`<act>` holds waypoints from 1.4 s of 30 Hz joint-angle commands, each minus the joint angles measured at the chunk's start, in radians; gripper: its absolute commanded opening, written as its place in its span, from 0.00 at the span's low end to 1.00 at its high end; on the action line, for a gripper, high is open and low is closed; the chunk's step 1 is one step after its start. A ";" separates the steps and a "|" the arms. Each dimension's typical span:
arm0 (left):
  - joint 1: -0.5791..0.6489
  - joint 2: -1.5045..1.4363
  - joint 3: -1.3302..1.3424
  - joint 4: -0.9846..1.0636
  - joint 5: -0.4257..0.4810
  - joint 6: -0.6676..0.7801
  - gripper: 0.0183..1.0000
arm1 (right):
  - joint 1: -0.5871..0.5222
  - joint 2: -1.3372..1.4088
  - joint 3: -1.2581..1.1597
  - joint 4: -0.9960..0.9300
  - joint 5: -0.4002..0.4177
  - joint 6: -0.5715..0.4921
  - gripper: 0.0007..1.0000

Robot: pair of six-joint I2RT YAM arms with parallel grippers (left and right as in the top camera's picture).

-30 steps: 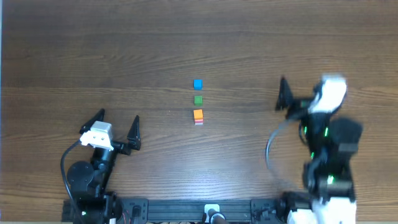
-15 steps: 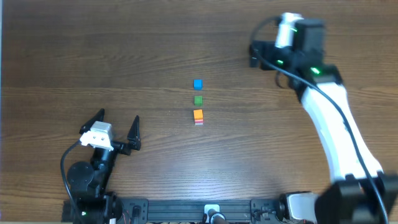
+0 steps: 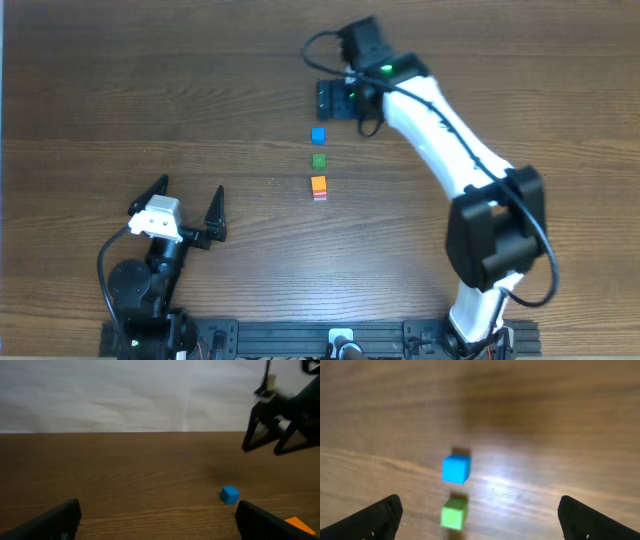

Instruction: Stack Cubes

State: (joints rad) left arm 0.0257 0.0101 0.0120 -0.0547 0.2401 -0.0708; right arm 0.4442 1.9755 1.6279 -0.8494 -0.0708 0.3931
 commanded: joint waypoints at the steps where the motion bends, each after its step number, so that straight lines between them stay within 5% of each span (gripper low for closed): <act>1: 0.005 -0.007 -0.006 0.003 0.014 0.014 1.00 | 0.061 0.072 0.029 -0.034 0.017 0.115 0.99; 7: 0.005 -0.007 -0.006 0.003 0.014 0.014 1.00 | 0.116 0.144 0.032 -0.068 0.063 0.203 0.99; 25: 0.005 -0.007 -0.006 0.003 0.014 0.014 1.00 | 0.175 0.242 0.034 -0.075 0.071 0.204 0.90; 35: 0.005 -0.007 -0.006 0.003 0.014 0.014 1.00 | 0.179 0.242 0.034 -0.075 0.095 0.179 0.64; 42: 0.005 -0.007 -0.006 0.003 0.014 0.014 1.00 | 0.182 0.242 0.034 -0.076 0.095 0.169 0.35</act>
State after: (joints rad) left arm 0.0257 0.0101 0.0120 -0.0547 0.2401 -0.0708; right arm 0.6136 2.2047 1.6440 -0.9226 0.0074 0.5663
